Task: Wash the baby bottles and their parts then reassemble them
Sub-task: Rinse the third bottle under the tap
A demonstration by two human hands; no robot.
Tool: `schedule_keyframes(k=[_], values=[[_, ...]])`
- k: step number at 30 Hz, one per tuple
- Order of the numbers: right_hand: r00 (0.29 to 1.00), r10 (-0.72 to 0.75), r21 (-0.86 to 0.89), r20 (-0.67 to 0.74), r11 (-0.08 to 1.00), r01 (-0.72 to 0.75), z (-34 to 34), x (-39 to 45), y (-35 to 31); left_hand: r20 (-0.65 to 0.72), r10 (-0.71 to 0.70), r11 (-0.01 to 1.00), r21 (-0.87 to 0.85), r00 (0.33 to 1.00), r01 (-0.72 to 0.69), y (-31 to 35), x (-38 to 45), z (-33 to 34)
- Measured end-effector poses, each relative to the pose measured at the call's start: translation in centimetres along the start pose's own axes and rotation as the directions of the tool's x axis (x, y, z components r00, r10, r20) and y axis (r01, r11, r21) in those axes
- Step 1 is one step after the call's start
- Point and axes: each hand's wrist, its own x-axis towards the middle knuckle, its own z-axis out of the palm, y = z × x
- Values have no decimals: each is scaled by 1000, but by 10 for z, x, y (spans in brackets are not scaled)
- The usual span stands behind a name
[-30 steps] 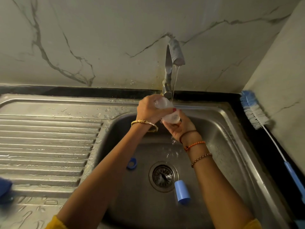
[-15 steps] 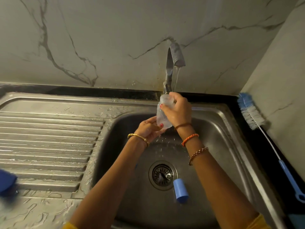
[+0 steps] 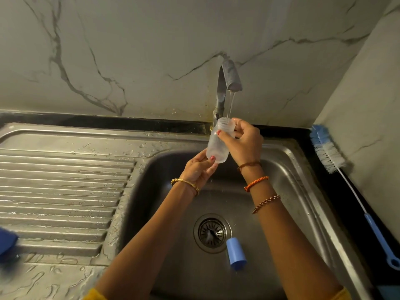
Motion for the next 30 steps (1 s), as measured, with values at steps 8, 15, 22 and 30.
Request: schedule_keyframes(k=[8,15,22,30], values=[[953,295,387,71,872,-299,-7,-1,23,10,106,993,-52,994,-106,-4,-3,0],[593,655,737,468,79,-671,-17,-16,49,-138,346,655,744,928,-133,21,8,33],[419,709,686,566,-123,-717,-2,-38,51,116,425,-24,993,898,-117,29,4,49],[460,706,582,539,83,-809,-15,-52,20,185,428,-158,979,885,-128,41,-32,57]])
